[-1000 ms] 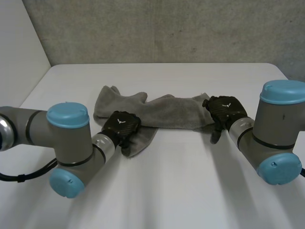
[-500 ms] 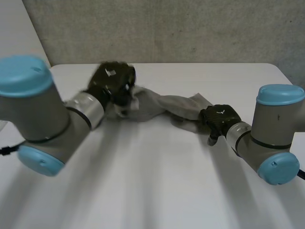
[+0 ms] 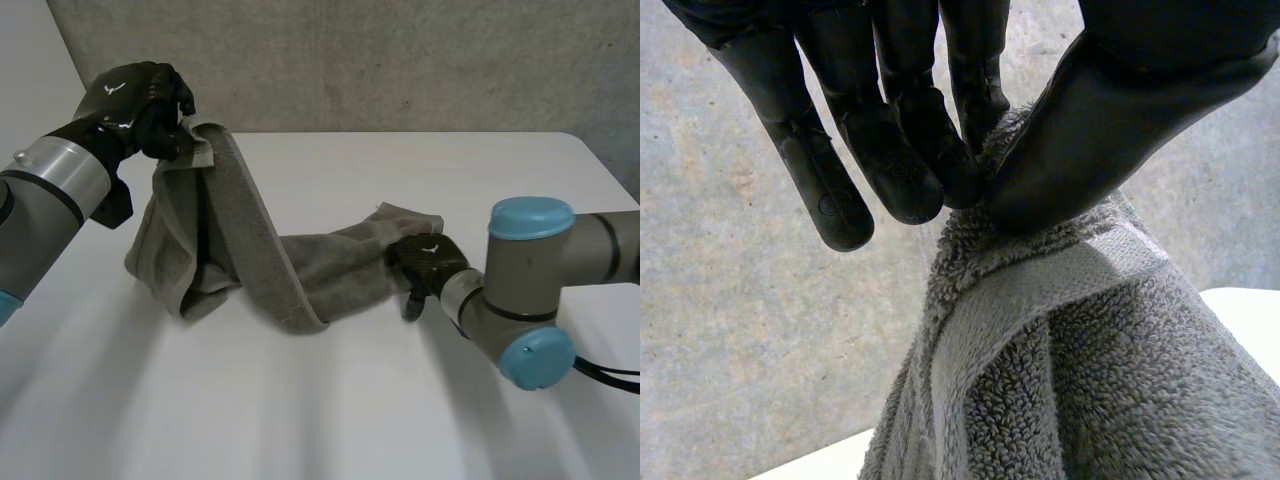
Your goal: Fold the towel.
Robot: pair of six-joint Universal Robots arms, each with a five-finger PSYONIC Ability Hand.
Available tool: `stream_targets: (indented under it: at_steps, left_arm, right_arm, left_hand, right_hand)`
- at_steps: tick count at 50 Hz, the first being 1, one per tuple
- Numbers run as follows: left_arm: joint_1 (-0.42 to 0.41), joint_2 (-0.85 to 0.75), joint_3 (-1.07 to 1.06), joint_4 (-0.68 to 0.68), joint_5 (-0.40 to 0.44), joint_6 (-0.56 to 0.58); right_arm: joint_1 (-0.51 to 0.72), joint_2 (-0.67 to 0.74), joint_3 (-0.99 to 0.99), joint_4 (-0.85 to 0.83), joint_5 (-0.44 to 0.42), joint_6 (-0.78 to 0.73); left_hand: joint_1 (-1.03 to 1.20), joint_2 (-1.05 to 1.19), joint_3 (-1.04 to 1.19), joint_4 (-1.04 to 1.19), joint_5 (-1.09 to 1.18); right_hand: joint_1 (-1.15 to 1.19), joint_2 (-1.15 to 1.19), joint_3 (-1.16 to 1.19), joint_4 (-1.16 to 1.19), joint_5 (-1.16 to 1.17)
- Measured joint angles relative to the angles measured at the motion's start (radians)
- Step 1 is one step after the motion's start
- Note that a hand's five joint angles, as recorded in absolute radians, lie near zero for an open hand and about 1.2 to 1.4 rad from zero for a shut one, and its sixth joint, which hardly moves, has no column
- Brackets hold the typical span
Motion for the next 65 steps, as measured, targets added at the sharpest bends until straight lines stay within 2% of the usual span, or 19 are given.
stream_targets:
  at_steps: [7, 10, 14, 18, 31, 45, 50, 54, 55, 56, 58, 59, 61, 65]
  left_arm:
    - [0.008, 0.0, -0.003, -0.001, -0.002, -0.007]
    - [0.01, 0.0, -0.002, -0.001, -0.003, -0.01]
    - [0.012, 0.0, -0.001, -0.001, -0.003, -0.012]
    - [0.017, 0.0, -0.002, -0.001, -0.004, -0.012]
    - [0.052, 0.01, 0.009, -0.001, -0.002, -0.027]
    - [0.045, 0.034, -0.017, -0.004, 0.009, -0.057]
    - [0.05, 0.06, -0.029, -0.004, 0.026, -0.058]
    - [0.055, 0.073, -0.04, -0.005, 0.039, -0.056]
    - [0.056, 0.074, -0.043, -0.004, 0.041, -0.056]
    - [0.057, 0.074, -0.049, -0.004, 0.043, -0.055]
    - [0.059, 0.072, -0.062, -0.003, 0.045, -0.053]
    - [0.061, 0.07, -0.07, -0.001, 0.046, -0.052]
    - [0.064, 0.065, -0.086, 0.001, 0.047, -0.05]
    - [0.069, 0.045, -0.116, 0.006, 0.047, -0.046]
  right_arm:
    - [0.057, 0.069, -0.085, -0.002, 0.008, 0.004]
    - [0.076, 0.096, -0.124, -0.002, 0.021, 0.003]
    - [0.088, 0.131, -0.181, 0.0, 0.042, 0.001]
    - [0.087, 0.138, -0.221, 0.002, 0.049, 0.002]
    - [0.035, -0.083, -0.223, 0.03, 0.025, 0.014]
    - [0.003, -0.185, -0.201, 0.193, -0.021, 0.008]
    - [-0.046, -0.273, -0.198, 0.236, -0.072, 0.006]
    - [-0.097, -0.335, -0.198, 0.295, -0.144, -0.003]
    - [-0.102, -0.34, -0.197, 0.305, -0.152, -0.005]
    - [-0.109, -0.343, -0.192, 0.32, -0.164, -0.009]
    - [-0.115, -0.339, -0.177, 0.342, -0.177, -0.02]
    - [-0.117, -0.334, -0.159, 0.35, -0.182, -0.03]
    - [-0.116, -0.323, -0.118, 0.356, -0.186, -0.049]
    - [-0.111, -0.305, -0.002, 0.318, -0.189, -0.089]
  left_hand:
    - [0.0, 0.0, 0.0, 0.004, 0.0]
    - [0.0, 0.0, 0.0, 0.004, 0.0]
    - [0.0, 0.0, 0.0, 0.004, 0.0]
    - [0.0, 0.0, 0.0, 0.004, 0.0]
    - [0.0, 0.0, 0.0, 0.004, 0.0]
    - [0.0, 0.0, 0.0, 0.004, 0.0]
    - [0.0, 0.0, 0.0, 0.004, 0.0]
    - [0.0, 0.0, 0.0, 0.004, 0.0]
    - [0.0, 0.0, 0.0, 0.004, 0.0]
    - [0.0, 0.0, 0.0, 0.004, 0.0]
    - [-0.001, 0.0, 0.0, 0.004, 0.0]
    - [-0.001, 0.0, 0.0, 0.004, 0.0]
    - [-0.001, 0.0, 0.0, 0.004, 0.0]
    - [-0.001, 0.0, 0.0, 0.004, 0.0]
  right_hand:
    - [0.008, 0.008, 0.007, 0.006, 0.026]
    - [0.264, 0.27, 0.271, 0.273, 0.225]
    - [0.789, 0.8, 0.787, 0.797, 0.398]
    - [0.897, 0.875, 0.868, 0.879, 0.398]
    - [0.9, 0.875, 0.868, 0.879, 0.398]
    - [0.9, 0.875, 0.868, 0.878, 0.398]
    - [0.901, 0.875, 0.868, 0.878, 0.398]
    - [0.901, 0.875, 0.868, 0.878, 0.398]
    - [0.891, 0.869, 0.863, 0.873, 0.466]
    - [0.797, 0.785, 0.789, 0.79, 0.575]
    - [0.55, 0.538, 0.55, 0.569, 0.519]
    - [0.401, 0.393, 0.417, 0.422, 0.412]
    - [0.284, 0.281, 0.29, 0.297, 0.308]
    - [0.203, 0.208, 0.209, 0.204, 0.207]
